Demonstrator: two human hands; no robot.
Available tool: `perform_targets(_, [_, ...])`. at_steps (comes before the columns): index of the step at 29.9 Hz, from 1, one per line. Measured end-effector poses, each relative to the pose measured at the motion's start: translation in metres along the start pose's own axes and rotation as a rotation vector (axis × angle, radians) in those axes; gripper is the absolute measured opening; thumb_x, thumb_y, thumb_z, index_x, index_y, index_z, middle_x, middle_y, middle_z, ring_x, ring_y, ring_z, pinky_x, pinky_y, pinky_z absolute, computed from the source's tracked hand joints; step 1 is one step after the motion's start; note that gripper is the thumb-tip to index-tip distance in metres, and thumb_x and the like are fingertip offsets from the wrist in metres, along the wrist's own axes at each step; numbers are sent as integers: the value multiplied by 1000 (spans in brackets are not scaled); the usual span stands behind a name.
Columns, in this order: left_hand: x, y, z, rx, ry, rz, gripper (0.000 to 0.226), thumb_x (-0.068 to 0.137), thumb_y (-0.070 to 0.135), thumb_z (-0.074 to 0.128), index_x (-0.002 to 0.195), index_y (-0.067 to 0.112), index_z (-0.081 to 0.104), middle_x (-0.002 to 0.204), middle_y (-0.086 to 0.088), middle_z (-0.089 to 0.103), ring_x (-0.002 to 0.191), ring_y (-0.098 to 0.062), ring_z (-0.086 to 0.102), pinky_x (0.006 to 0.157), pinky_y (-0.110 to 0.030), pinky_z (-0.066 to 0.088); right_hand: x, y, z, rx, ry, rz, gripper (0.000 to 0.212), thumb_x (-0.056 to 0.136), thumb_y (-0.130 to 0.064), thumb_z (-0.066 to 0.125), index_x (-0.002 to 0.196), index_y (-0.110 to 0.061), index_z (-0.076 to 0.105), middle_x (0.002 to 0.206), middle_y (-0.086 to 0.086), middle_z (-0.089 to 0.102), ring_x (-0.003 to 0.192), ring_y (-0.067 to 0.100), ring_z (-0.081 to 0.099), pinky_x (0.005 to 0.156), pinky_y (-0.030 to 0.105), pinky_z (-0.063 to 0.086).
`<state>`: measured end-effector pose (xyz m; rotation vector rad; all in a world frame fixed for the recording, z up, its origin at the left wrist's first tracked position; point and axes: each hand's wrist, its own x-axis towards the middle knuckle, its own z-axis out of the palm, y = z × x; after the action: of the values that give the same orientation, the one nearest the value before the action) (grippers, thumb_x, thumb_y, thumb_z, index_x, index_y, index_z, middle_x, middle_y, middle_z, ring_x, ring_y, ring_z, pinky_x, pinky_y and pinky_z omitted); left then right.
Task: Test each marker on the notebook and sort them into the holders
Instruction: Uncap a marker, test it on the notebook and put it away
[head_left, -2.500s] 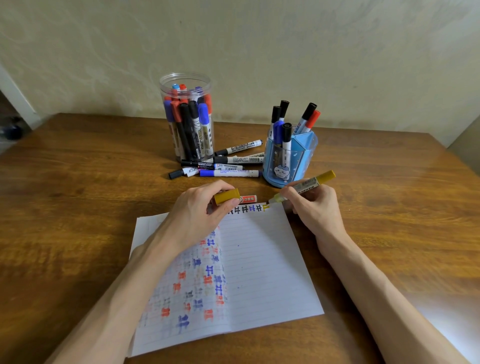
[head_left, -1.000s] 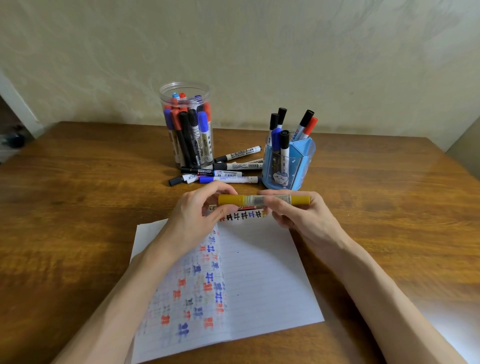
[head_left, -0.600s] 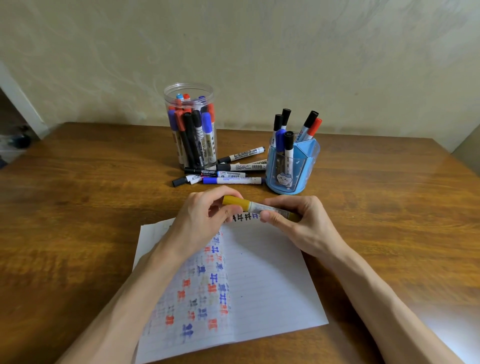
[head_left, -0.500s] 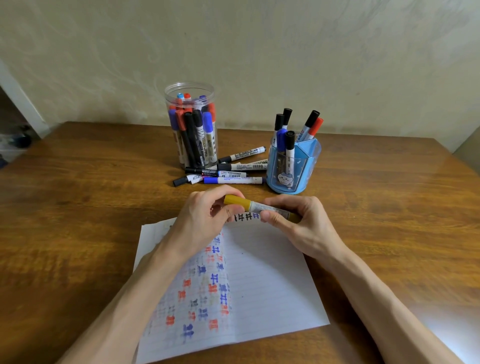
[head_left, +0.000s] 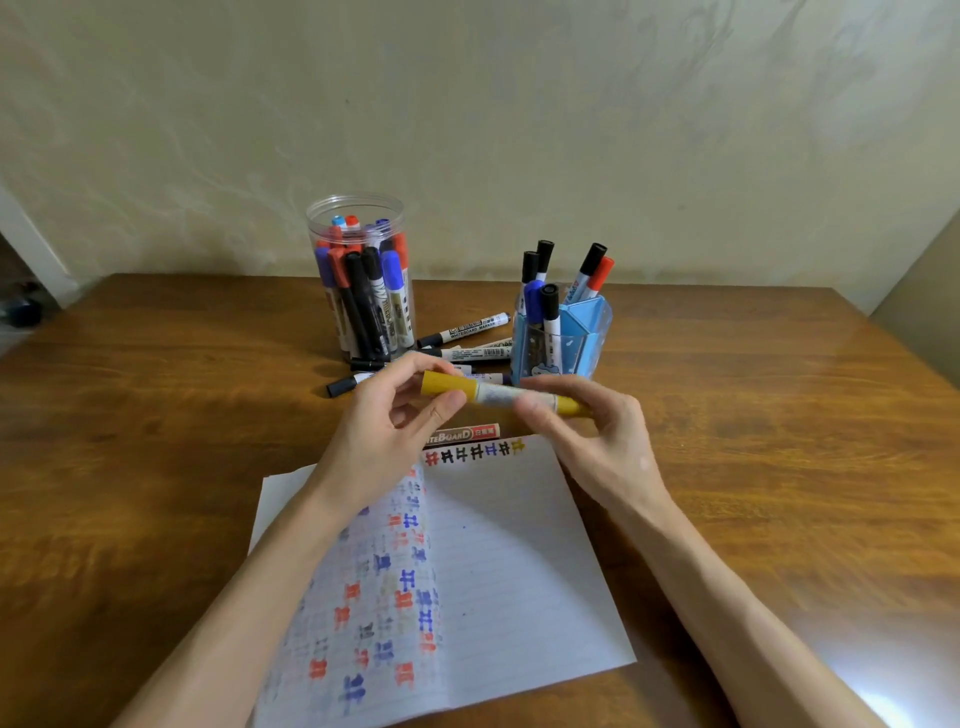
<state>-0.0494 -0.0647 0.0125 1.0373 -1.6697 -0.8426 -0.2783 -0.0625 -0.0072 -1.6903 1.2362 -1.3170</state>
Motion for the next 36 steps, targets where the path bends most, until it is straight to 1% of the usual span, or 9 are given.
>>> perform_targets(2, [5, 9, 3, -34, 29, 12, 17, 97, 17, 67, 113, 11, 65, 100, 2, 73, 97, -15, 72, 74, -20, 56, 0, 2, -5, 20, 221, -18, 23, 102, -40, 67, 109, -20, 76, 100, -7, 76, 98, 12, 70, 82, 32, 57])
perform_targets(4, [13, 19, 6, -44, 55, 47, 17, 98, 14, 66, 114, 9, 64, 97, -1, 74, 91, -15, 73, 67, -22, 56, 2, 6, -10, 39, 341, 11, 31, 105, -41, 57, 126, -22, 68, 123, -8, 71, 114, 6, 64, 92, 27, 53])
perform_targets(7, [29, 35, 12, -54, 113, 131, 19, 99, 10, 65, 117, 5, 62, 97, -4, 74, 87, -18, 75, 63, -24, 56, 6, 12, -10, 43, 244, 115, 67, 98, -54, 47, 161, -37, 34, 165, -13, 40, 144, -3, 40, 105, 9, 32])
perform_targets(9, [39, 45, 18, -53, 171, 192, 22, 99, 9, 65, 120, 4, 58, 99, -6, 72, 84, -18, 76, 63, -21, 54, 8, 15, -6, 54, 183, 125, 77, 95, -61, 44, 165, -41, 19, 171, -13, 29, 150, 0, 30, 114, 21, 27])
perform_targets(11, [48, 52, 26, -61, 231, 232, 27, 99, 9, 65, 123, 4, 53, 102, -8, 71, 81, -19, 76, 64, -19, 54, 6, 17, -5, 50, 215, 108, 80, 92, -67, 41, 165, -43, 20, 168, -13, 35, 148, 3, 36, 115, 30, 32])
perform_targets(13, [56, 57, 34, -43, 280, 252, 31, 99, 11, 66, 125, 5, 50, 106, -6, 71, 80, -16, 76, 66, -21, 56, 5, 18, -7, 38, 272, 100, 78, 90, -69, 40, 162, -42, 25, 159, -14, 44, 141, 2, 44, 107, 25, 37])
perform_targets(18, [70, 59, 58, 19, 366, 274, 38, 98, 11, 68, 126, 6, 43, 104, -2, 73, 71, -13, 75, 73, -30, 62, 4, 17, -4, 36, 265, 68, 61, 100, -53, 47, 158, -39, 35, 158, -17, 41, 142, -4, 41, 115, 35, 40])
perform_targets(24, [74, 49, 72, 135, 352, 275, 27, 100, 20, 65, 121, 15, 49, 89, 5, 72, 67, -14, 73, 67, -45, 62, 4, 16, -3, 11, 249, 57, 60, 100, -52, 46, 157, -39, 33, 148, -25, 36, 138, -12, 37, 110, 26, 39])
perform_targets(36, [79, 40, 77, 220, 326, 292, 37, 101, 18, 64, 138, 20, 59, 104, 4, 70, 68, -11, 70, 65, -29, 62, 4, 15, 0, 35, 253, 43, 60, 99, -40, 48, 157, -31, 35, 147, -19, 40, 134, -13, 40, 104, 13, 37])
